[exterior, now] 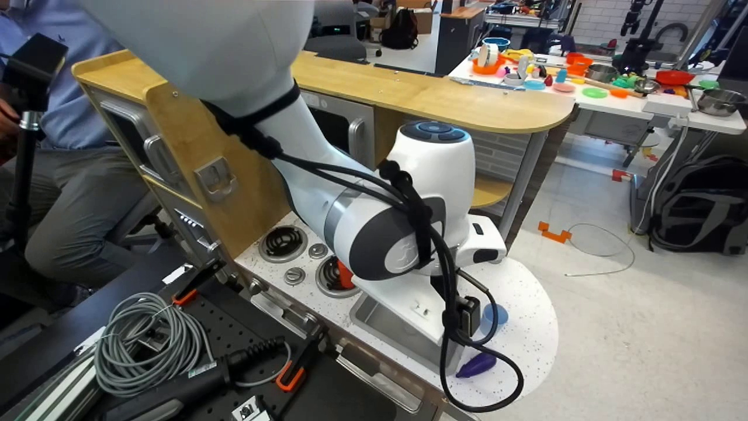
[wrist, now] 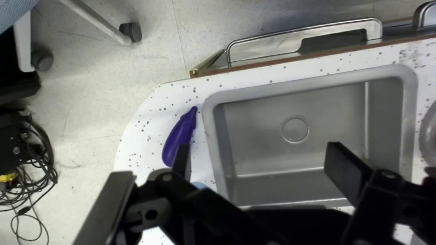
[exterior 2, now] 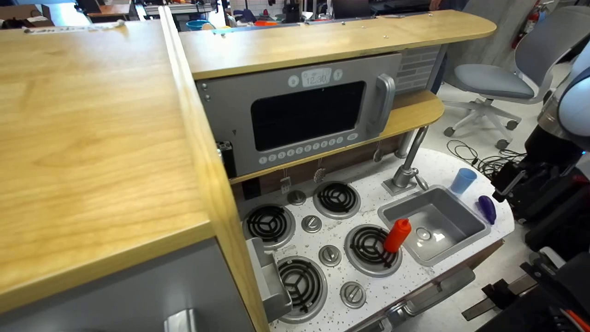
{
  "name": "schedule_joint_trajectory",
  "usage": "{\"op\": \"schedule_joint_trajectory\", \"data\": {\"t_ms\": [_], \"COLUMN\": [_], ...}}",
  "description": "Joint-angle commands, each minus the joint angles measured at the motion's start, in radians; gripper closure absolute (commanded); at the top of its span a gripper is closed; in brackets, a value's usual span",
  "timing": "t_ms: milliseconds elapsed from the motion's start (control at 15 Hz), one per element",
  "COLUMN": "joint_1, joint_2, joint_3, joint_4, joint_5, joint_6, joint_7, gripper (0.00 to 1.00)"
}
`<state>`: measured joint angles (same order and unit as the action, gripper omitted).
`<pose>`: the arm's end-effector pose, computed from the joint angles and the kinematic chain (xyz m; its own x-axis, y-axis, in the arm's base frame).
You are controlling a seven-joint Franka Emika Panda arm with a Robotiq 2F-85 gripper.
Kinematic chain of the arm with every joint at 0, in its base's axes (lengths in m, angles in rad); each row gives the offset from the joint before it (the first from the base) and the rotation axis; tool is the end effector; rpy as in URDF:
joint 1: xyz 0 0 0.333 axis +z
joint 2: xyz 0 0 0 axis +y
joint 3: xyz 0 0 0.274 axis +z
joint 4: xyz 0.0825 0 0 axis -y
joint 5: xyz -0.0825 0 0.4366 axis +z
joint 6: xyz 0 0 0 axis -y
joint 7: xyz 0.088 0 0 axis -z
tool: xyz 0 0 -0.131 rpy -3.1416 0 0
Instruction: Pick up the purple object in the sink and place it on the counter-top.
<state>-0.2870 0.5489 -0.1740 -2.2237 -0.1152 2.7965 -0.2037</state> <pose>0.4802 -0.2498 0.0218 0.9924 -0.1231 -0.0086 -0.1209 -0.9838 0.1328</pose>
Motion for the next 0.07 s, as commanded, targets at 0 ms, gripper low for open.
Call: {"op": "schedule_joint_trajectory", "data": {"t_ms": [0], "joint_1": [-0.001], "joint_2": [-0.016], "joint_3": [0.002], "joint_4": [-0.010], "joint_5": [0.002], "joint_6": [-0.011], "joint_7": [-0.004], "gripper": [0.00]}}
